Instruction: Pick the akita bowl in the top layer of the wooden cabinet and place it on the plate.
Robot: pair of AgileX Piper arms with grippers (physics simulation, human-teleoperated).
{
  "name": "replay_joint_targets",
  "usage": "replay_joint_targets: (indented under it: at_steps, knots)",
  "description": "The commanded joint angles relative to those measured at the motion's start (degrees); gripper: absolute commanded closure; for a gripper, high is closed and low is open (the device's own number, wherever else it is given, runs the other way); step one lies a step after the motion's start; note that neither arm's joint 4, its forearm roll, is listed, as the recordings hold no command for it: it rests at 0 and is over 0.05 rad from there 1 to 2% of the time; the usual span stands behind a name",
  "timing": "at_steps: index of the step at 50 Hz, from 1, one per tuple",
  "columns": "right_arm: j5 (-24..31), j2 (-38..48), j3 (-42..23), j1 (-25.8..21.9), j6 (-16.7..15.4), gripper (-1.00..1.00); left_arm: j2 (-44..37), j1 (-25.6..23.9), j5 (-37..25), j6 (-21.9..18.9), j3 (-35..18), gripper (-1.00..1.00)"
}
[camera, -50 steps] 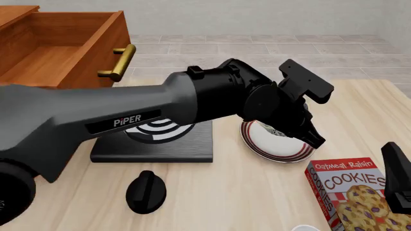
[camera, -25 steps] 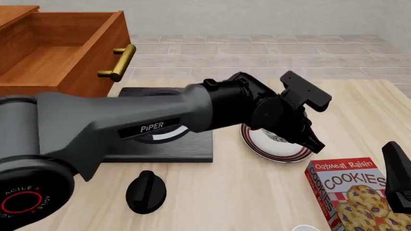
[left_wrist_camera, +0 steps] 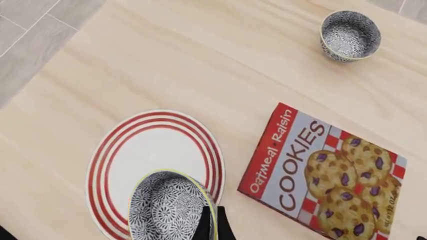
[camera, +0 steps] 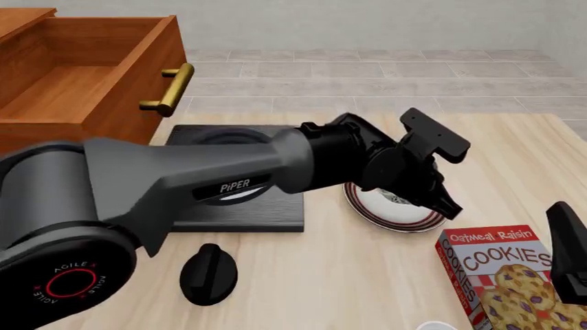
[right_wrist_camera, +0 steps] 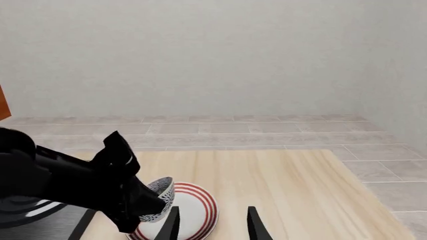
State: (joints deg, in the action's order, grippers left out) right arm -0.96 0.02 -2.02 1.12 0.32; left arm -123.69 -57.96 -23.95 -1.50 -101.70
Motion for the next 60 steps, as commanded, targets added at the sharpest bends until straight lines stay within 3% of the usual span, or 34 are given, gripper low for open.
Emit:
replay_joint_targets:
  at_steps: [1,27,60]
  knots:
    - [0.1,0.0,-0.1,0.0,0.1,-1.00,-1.4,0.7,0.8,0.1,-1.5,1.00]
    - [0.2,0.0,-0.1,0.3,0.6,-1.00,-5.1,0.2,3.1,2.9,-2.9,1.00]
    - [0.2,0.0,0.4,1.0,1.8,-1.00,-11.3,2.0,1.6,2.8,-8.9,1.00]
